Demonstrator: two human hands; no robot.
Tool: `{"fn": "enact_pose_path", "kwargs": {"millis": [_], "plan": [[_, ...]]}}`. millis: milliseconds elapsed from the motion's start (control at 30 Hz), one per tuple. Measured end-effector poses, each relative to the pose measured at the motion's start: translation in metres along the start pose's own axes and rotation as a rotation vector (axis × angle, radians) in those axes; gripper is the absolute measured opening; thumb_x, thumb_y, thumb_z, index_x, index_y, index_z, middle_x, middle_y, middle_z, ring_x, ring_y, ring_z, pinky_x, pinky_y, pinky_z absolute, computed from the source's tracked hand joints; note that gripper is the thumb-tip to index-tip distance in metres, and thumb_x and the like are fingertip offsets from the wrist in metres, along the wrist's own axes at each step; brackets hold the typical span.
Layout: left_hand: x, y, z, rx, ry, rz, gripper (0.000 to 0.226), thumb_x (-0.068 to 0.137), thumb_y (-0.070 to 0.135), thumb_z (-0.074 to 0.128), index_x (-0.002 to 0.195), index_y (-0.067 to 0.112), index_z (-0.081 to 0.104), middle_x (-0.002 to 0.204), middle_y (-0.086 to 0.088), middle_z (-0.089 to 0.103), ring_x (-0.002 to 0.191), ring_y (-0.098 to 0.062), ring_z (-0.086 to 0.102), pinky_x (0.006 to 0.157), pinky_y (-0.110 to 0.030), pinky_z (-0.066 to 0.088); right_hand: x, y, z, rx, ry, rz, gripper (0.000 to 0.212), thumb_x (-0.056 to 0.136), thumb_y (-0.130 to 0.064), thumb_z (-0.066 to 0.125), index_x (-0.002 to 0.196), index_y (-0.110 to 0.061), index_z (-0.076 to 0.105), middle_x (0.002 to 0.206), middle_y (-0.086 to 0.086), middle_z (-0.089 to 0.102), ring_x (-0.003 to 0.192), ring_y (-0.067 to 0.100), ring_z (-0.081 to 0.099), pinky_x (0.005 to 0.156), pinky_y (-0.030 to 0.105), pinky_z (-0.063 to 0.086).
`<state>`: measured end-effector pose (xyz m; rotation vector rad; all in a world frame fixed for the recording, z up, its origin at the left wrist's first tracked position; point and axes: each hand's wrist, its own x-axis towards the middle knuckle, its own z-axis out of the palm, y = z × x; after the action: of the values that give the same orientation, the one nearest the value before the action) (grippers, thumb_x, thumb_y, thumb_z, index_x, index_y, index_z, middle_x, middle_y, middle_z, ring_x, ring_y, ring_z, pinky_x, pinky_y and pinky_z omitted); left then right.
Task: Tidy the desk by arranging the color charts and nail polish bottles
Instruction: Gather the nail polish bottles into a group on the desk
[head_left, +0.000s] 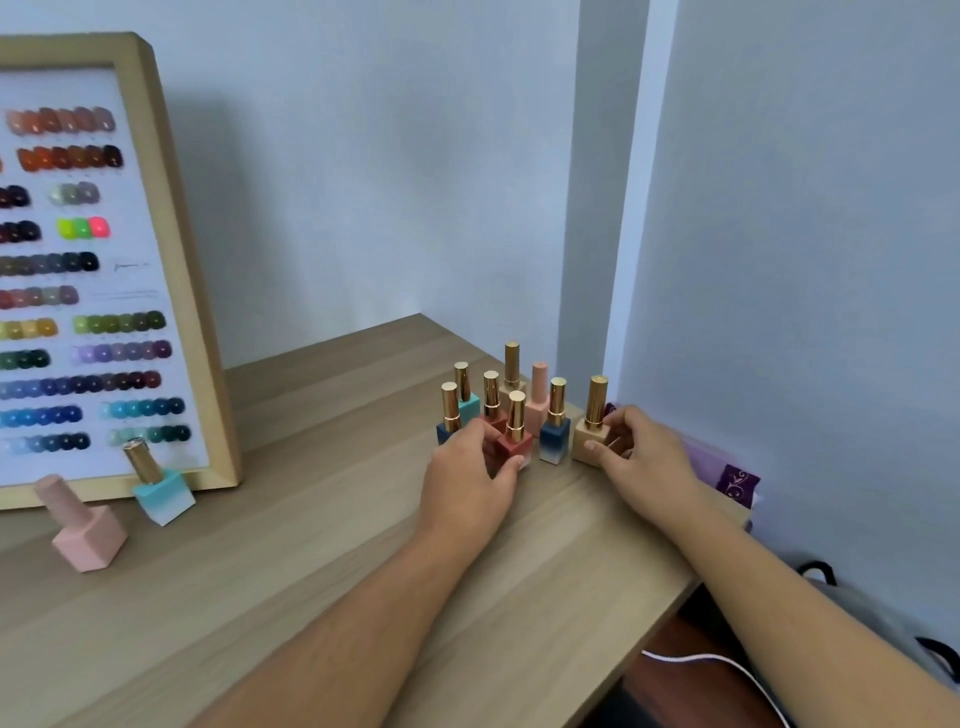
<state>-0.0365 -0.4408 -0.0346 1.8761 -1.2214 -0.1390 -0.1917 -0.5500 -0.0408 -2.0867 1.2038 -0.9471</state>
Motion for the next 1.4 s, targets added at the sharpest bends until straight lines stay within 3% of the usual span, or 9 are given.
{"fn": "enact_pose_path", "kwargs": {"millis": [300, 500, 700, 833, 933, 967, 1067, 1267, 1400], "plan": [[-0.005, 0.0, -0.004, 0.002, -0.005, -0.009, 0.026, 0.076, 0.035, 0.073, 0.095, 0.025, 0.056, 0.087, 0.008, 0.063, 0.083, -0.009, 0.06, 0.078, -0.033, 0.056, -0.005, -0.003, -0.002, 0.103, 0.069, -0.011, 0.031, 0.077, -0.033, 0.07, 0.098, -0.025, 0.049, 0.088, -0.008, 0.055, 0.081, 0.007, 0.054, 0.061, 0.016, 0.04], [-0.025, -0.013, -0.035, 0.033, 0.09, 0.057, 0.024, 0.078, 0.03, 0.071, 0.095, 0.029, 0.053, 0.08, 0.01, 0.059, 0.075, -0.003, 0.057, 0.066, -0.017, 0.046, -0.023, -0.011, -0.01, 0.185, 0.293, -0.165, 0.023, 0.076, -0.022, 0.069, 0.09, -0.022, 0.05, 0.083, -0.008, 0.054, 0.075, 0.004, 0.05, 0.063, 0.014, 0.037], [-0.055, -0.041, -0.099, 0.139, 0.248, 0.149, 0.021, 0.08, 0.025, 0.069, 0.095, 0.029, 0.055, 0.079, 0.013, 0.06, 0.076, 0.002, 0.056, 0.061, -0.01, 0.036, -0.055, -0.064, 0.017, 0.141, 0.014, -0.45, 0.019, 0.076, -0.019, 0.068, 0.087, -0.024, 0.053, 0.08, -0.013, 0.052, 0.075, 0.0, 0.048, 0.066, 0.008, 0.038], [-0.075, -0.062, -0.146, 0.211, 0.391, 0.18, 0.021, 0.079, 0.014, 0.07, 0.091, 0.023, 0.056, 0.077, 0.011, 0.058, 0.074, 0.002, 0.054, 0.064, -0.008, 0.038, -0.065, -0.109, 0.059, 0.183, -0.218, -0.507, 0.018, 0.079, -0.029, 0.066, 0.092, -0.028, 0.054, 0.085, -0.014, 0.054, 0.082, -0.001, 0.05, 0.068, 0.009, 0.041], [-0.089, -0.083, -0.182, 0.201, 0.555, 0.138, 0.022, 0.079, 0.008, 0.069, 0.088, 0.021, 0.055, 0.074, 0.01, 0.057, 0.073, 0.002, 0.054, 0.083, -0.029, 0.05, -0.073, -0.141, 0.103, 0.21, -0.358, -0.514, 0.02, 0.08, -0.033, 0.065, 0.095, -0.033, 0.052, 0.087, -0.017, 0.053, 0.083, -0.007, 0.048, 0.066, 0.008, 0.04], [-0.092, -0.092, -0.194, 0.203, 0.608, 0.101, 0.022, 0.079, 0.009, 0.069, 0.088, 0.022, 0.054, 0.074, 0.011, 0.057, 0.073, 0.003, 0.054, 0.08, -0.034, 0.051, -0.076, -0.153, 0.119, 0.227, -0.396, -0.521, 0.021, 0.08, -0.033, 0.065, 0.097, -0.033, 0.053, 0.088, -0.017, 0.053, 0.083, -0.006, 0.049, 0.066, 0.008, 0.04], [-0.099, -0.122, -0.224, 0.212, 0.709, -0.043, 0.022, 0.078, 0.018, 0.07, 0.089, 0.025, 0.052, 0.079, 0.012, 0.057, 0.075, -0.001, 0.053, 0.065, -0.019, 0.04, -0.084, -0.182, 0.162, 0.317, -0.423, -0.523, 0.025, 0.079, -0.029, 0.067, 0.101, -0.028, 0.055, 0.094, -0.011, 0.056, 0.085, 0.001, 0.052, 0.068, 0.006, 0.038], [-0.091, -0.167, -0.242, 0.076, 0.521, -0.426, 0.052, 0.067, 0.036, 0.08, 0.107, 0.019, 0.052, 0.102, 0.0, 0.057, 0.091, -0.015, 0.055, 0.079, -0.027, 0.044, -0.086, -0.218, 0.219, 0.324, -0.359, -0.525, 0.043, 0.08, -0.026, 0.067, 0.119, -0.018, 0.052, 0.113, -0.003, 0.053, 0.1, 0.005, 0.049, 0.087, 0.013, 0.036], [-0.083, -0.174, -0.24, 0.079, 0.478, -0.403, 0.05, 0.064, 0.043, 0.08, 0.1, 0.026, 0.051, 0.096, 0.006, 0.058, 0.089, -0.01, 0.057, 0.078, -0.024, 0.046, -0.078, -0.236, 0.239, 0.314, -0.339, -0.484, 0.047, 0.081, -0.026, 0.068, 0.123, -0.015, 0.05, 0.12, 0.0, 0.052, 0.109, 0.012, 0.051, 0.097, 0.024, 0.041]]}}
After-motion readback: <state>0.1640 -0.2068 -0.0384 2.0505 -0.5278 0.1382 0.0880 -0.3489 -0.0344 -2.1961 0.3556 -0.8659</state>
